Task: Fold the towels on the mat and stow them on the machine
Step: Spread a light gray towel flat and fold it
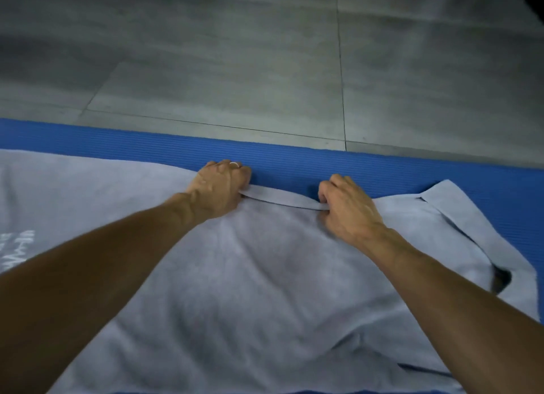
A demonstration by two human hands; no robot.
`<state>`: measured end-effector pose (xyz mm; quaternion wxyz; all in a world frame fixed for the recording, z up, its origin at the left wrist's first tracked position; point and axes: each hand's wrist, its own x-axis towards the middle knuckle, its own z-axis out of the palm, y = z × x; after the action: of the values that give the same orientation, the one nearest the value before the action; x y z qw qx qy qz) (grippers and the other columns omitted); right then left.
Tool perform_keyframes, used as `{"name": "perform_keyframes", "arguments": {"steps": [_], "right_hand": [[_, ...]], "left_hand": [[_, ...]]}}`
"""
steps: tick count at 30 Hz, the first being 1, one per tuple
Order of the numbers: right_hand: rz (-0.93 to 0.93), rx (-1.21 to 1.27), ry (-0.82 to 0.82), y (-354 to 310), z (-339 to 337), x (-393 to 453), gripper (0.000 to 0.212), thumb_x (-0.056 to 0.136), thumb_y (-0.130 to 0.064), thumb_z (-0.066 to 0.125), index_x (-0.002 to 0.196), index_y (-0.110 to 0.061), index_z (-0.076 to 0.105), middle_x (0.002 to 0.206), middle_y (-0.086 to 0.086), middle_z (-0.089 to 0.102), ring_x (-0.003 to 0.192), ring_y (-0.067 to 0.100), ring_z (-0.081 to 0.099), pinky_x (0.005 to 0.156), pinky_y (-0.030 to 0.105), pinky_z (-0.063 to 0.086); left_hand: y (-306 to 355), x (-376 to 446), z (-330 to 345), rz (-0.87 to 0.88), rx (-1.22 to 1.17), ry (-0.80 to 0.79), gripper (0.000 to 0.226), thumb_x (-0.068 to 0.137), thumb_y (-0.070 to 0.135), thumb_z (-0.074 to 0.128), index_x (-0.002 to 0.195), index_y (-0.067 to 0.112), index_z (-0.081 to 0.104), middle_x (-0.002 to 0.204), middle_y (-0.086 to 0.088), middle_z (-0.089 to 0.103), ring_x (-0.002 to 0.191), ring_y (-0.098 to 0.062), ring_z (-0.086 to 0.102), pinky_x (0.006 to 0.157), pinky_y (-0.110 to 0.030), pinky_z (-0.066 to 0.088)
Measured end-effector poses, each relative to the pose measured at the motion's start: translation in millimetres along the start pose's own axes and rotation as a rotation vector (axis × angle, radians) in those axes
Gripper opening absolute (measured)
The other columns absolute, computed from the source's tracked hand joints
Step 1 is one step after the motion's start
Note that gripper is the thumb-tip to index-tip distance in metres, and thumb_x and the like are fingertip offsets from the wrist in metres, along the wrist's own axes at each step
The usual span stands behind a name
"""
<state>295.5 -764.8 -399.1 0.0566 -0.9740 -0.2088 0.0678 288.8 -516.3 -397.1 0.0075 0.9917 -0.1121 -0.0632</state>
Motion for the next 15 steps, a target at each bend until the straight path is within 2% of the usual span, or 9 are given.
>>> {"name": "perform_keyframes", "arguments": {"steps": [3, 5, 6, 8, 9, 10, 12, 14, 15], "right_hand": [[-0.057, -0.029, -0.025, 0.5, -2.0, 3.8, 0.018, 0.084, -0.008, 0.056, 0.085, -0.02, 0.043, 0.092, -0.003, 0.047, 0.093, 0.021, 0.05, 0.07, 0.029, 0.03], [-0.085, -0.025, -0.033, 1.6, -6.2, 6.6, 0.019, 0.083, -0.006, 0.055, 0.09, -0.02, 0.042, 0.09, -0.003, 0.051, 0.089, 0.025, 0.055, 0.071, 0.03, 0.03], [-0.091, -0.004, -0.06, 2.9, -9.5, 7.5, 0.022, 0.083, -0.008, 0.056, 0.097, -0.019, 0.044, 0.092, -0.002, 0.056, 0.089, 0.026, 0.057, 0.074, 0.032, 0.033], [-0.046, 0.064, -0.147, 6.4, -16.0, 12.3, 0.04, 0.081, -0.017, 0.065, 0.117, -0.022, 0.046, 0.101, -0.002, 0.062, 0.095, 0.024, 0.058, 0.088, 0.036, 0.038], [0.004, 0.118, -0.187, 7.2, -19.0, 15.2, 0.045, 0.078, -0.021, 0.069, 0.119, -0.025, 0.05, 0.102, -0.004, 0.063, 0.098, 0.022, 0.059, 0.093, 0.037, 0.039], [0.055, 0.184, -0.207, 7.9, -22.4, 18.5, 0.04, 0.075, -0.023, 0.072, 0.112, -0.028, 0.056, 0.099, -0.006, 0.065, 0.096, 0.019, 0.06, 0.094, 0.037, 0.041], [0.147, 0.356, -0.239, 11.0, -28.2, 24.5, 0.02, 0.072, -0.031, 0.075, 0.09, -0.026, 0.067, 0.086, -0.008, 0.067, 0.085, 0.014, 0.061, 0.085, 0.035, 0.046], [0.214, 0.547, -0.26, 14.7, -32.0, 29.7, 0.023, 0.076, -0.04, 0.074, 0.079, -0.017, 0.07, 0.079, -0.005, 0.068, 0.075, 0.012, 0.059, 0.072, 0.031, 0.044], [0.233, 0.589, -0.256, 17.2, -33.1, 32.8, 0.022, 0.078, -0.038, 0.072, 0.077, -0.015, 0.071, 0.08, -0.002, 0.068, 0.074, 0.012, 0.059, 0.068, 0.029, 0.042]], "left_hand": [[5.4, -1.1, -2.8, -0.07, -0.056, -0.006, 0.027, 0.084, 0.012, 0.056, 0.11, 0.015, 0.047, 0.103, -0.006, 0.062, 0.097, -0.03, 0.059, 0.076, -0.033, 0.037], [6.8, -0.9, -0.7, -0.103, -0.092, 0.006, 0.034, 0.084, 0.012, 0.057, 0.117, 0.015, 0.049, 0.11, -0.006, 0.062, 0.101, -0.03, 0.06, 0.082, -0.035, 0.041], [7.4, -0.5, 0.2, -0.102, -0.089, 0.008, 0.033, 0.085, 0.013, 0.056, 0.118, 0.015, 0.053, 0.113, -0.007, 0.061, 0.103, -0.03, 0.059, 0.085, -0.036, 0.043], [5.8, 1.3, 1.0, -0.112, -0.091, 0.012, 0.026, 0.086, 0.014, 0.056, 0.112, 0.014, 0.058, 0.113, -0.008, 0.059, 0.103, -0.03, 0.058, 0.086, -0.038, 0.044], [4.2, 1.7, 0.0, -0.134, -0.112, 0.014, 0.022, 0.085, 0.014, 0.057, 0.107, 0.015, 0.058, 0.11, -0.008, 0.06, 0.101, -0.03, 0.058, 0.084, -0.037, 0.044], [2.2, 2.4, -1.5, -0.158, -0.144, 0.013, 0.018, 0.083, 0.016, 0.059, 0.101, 0.017, 0.057, 0.106, -0.007, 0.062, 0.098, -0.029, 0.058, 0.08, -0.036, 0.044], [-0.4, 5.2, -7.6, -0.194, -0.23, -0.022, 0.018, 0.079, 0.02, 0.065, 0.093, 0.021, 0.055, 0.098, -0.004, 0.064, 0.093, -0.027, 0.058, 0.073, -0.031, 0.042], [-1.0, 9.9, -16.3, -0.224, -0.381, -0.089, 0.02, 0.077, 0.02, 0.068, 0.094, 0.023, 0.058, 0.094, 0.001, 0.063, 0.089, -0.021, 0.057, 0.069, -0.026, 0.04], [-1.3, 13.7, -20.0, -0.236, -0.456, -0.109, 0.019, 0.077, 0.019, 0.068, 0.095, 0.024, 0.061, 0.094, 0.003, 0.062, 0.088, -0.019, 0.057, 0.067, -0.025, 0.04]]}}
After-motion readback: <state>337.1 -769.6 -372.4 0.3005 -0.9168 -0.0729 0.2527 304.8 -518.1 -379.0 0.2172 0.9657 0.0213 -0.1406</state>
